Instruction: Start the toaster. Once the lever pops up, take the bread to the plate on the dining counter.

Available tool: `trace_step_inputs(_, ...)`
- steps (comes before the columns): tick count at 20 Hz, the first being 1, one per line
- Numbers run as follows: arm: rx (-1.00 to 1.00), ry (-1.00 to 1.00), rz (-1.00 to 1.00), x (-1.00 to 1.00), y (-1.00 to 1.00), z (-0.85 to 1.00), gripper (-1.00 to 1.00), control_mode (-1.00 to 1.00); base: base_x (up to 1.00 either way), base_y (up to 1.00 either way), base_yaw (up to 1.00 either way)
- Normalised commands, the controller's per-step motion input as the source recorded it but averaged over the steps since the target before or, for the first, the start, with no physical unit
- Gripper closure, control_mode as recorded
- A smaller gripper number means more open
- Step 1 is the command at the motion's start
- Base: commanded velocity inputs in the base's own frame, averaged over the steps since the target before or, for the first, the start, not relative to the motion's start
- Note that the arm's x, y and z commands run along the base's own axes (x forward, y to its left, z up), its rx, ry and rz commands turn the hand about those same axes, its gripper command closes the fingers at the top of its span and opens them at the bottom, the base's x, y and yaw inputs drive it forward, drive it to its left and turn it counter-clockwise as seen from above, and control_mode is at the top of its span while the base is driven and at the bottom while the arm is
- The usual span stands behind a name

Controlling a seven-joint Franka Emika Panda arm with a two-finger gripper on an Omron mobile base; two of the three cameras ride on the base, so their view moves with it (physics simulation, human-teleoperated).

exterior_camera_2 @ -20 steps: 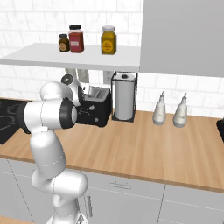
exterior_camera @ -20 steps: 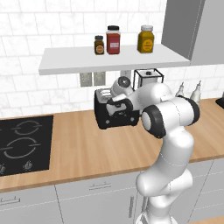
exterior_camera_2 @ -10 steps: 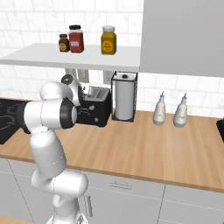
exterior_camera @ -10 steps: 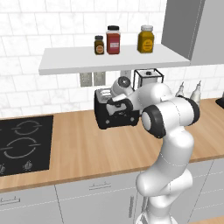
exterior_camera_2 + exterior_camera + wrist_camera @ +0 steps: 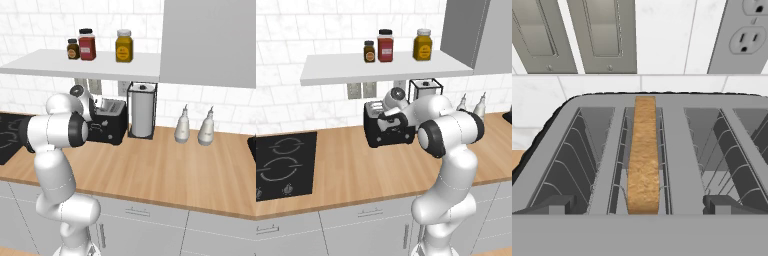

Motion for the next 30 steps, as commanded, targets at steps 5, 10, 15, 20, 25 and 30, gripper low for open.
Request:
trace_step_inputs(5,0.00,0.00,0.00,0.00,0.00,0.00,-1.00,-1.00,0.00,0.00,0.00)
trace_step_inputs(10,0.00,0.00,0.00,0.00,0.00,0.00,-1.00,-1.00,0.00,0.00,0.00)
trace_step_inputs(15,0.00,0.00,0.00,0.00,0.00,0.00,-1.00,-1.00,0.00,0.00,0.00)
trace_step_inputs(20,0.00,0.00,0.00,0.00,0.00,0.00,-1.00,-1.00,0.00,0.00,0.00)
trace_step_inputs(25,0.00,0.00,0.00,0.00,0.00,0.00,-1.00,-1.00,0.00,0.00,0.00)
trace_step_inputs(30,0.00,0.00,0.00,0.00,0.00,0.00,-1.00,-1.00,0.00,0.00,0.00)
